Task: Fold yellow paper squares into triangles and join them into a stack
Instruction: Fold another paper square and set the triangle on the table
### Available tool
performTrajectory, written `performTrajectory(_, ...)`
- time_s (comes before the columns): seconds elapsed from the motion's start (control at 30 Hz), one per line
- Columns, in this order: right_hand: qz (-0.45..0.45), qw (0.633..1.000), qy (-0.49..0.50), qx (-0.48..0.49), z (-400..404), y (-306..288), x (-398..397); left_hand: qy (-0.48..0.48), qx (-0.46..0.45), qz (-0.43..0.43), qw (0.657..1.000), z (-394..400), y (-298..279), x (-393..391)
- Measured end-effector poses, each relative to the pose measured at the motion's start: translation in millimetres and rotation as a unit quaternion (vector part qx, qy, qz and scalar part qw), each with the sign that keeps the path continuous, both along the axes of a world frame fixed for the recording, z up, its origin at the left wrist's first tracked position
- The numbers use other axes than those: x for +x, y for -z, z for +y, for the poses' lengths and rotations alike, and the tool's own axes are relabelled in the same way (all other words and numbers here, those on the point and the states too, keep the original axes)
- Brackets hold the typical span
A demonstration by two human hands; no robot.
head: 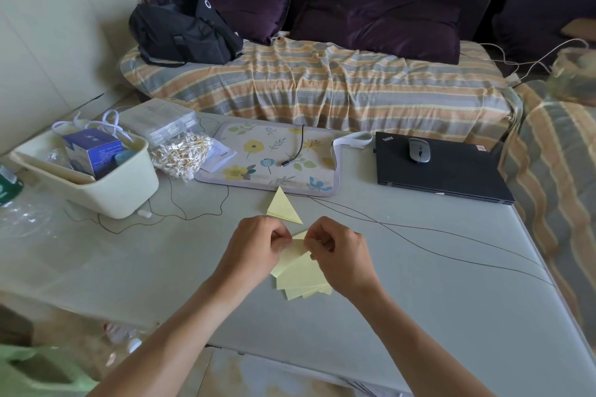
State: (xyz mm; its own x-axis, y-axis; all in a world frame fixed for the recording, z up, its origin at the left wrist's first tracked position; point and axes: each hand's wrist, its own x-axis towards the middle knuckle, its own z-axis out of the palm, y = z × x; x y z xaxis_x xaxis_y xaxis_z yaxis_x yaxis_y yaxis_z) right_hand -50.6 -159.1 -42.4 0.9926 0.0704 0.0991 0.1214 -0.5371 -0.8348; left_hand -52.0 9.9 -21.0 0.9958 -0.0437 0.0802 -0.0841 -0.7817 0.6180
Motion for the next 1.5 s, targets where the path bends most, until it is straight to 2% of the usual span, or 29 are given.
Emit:
performTrajectory(0.23, -0.003, 1.000, -0.023, 0.007, 0.9, 0.7, -1.7, -0.009, -0.012, 0.015, 1.000, 0.4, -2.2, -1.4)
performTrajectory(0.43, -0.043, 0.999, -0.003, -0.005, 3.9, -0.7, 0.9, -0.015, -0.040, 0.000, 0.999, 0.1, -3.1, -0.8)
performTrajectory(0.67, -0.045, 0.999, -0.015, -0.020, 5.8, 9.8, -0.2, -0.001, 0.017, -0.023, 1.000, 2.0, 2.1, -1.7)
performTrajectory(0.9, -0.057, 0.997, -0.031, -0.032, 6.7, 10.8, -2.4, 0.026, 0.033, -0.002, 0.999, -1.0, 1.9, -3.1)
performTrajectory(1.13, -0.012, 1.000, -0.007, -0.022, 7.0, 8.1, -1.3, 0.008, 0.070, -0.038, 0.997, -2.2, 4.1, -2.7)
performTrajectory(1.5, -0.002, 1.000, -0.017, -0.015, 6.4, 8.1, -0.9, 0.011, 0.058, -0.033, 0.998, -2.2, 5.0, -2.5)
